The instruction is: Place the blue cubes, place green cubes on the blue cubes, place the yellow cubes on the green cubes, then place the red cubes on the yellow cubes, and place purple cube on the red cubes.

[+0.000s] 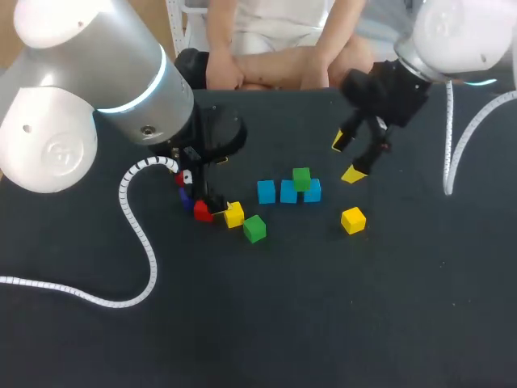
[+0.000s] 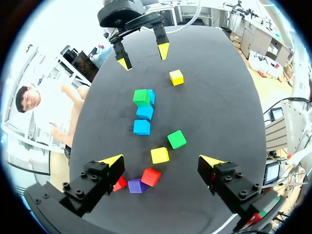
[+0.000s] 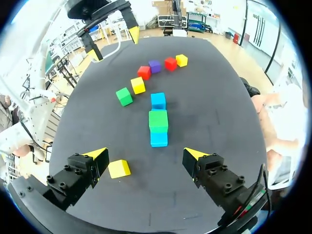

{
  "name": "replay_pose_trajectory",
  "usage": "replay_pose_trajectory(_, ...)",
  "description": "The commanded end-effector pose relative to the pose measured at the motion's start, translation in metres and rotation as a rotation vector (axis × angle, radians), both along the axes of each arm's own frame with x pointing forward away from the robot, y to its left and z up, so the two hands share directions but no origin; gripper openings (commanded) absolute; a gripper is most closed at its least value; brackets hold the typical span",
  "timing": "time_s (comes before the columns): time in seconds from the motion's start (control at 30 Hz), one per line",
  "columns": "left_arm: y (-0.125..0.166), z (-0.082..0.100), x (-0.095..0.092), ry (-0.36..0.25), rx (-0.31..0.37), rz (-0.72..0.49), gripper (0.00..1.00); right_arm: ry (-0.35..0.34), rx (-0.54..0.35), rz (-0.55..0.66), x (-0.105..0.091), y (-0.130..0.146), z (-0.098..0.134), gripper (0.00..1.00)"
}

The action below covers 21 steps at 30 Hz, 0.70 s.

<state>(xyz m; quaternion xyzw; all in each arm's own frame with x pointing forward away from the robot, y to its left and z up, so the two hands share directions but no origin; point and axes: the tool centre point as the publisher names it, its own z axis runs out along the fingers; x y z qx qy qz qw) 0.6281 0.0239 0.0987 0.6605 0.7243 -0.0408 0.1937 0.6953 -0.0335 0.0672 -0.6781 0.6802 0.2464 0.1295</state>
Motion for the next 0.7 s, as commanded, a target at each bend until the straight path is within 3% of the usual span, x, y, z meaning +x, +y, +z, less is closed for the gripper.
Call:
replay_pose_trajectory(0.03,-0.0004,0.0001,0.0016,0.003,0.002,-0.002,1.00,-0.004,0.014,-0.004,-0.0040,-0.0039,0.0000,1.00)
replay_pose_trajectory(0.7,-0.0004,0.0001,0.0016,0.003,0.002,-0.002,1.00,0.028,0.061,0.002,-0.0100,-0.0046,-0.0027,1.00)
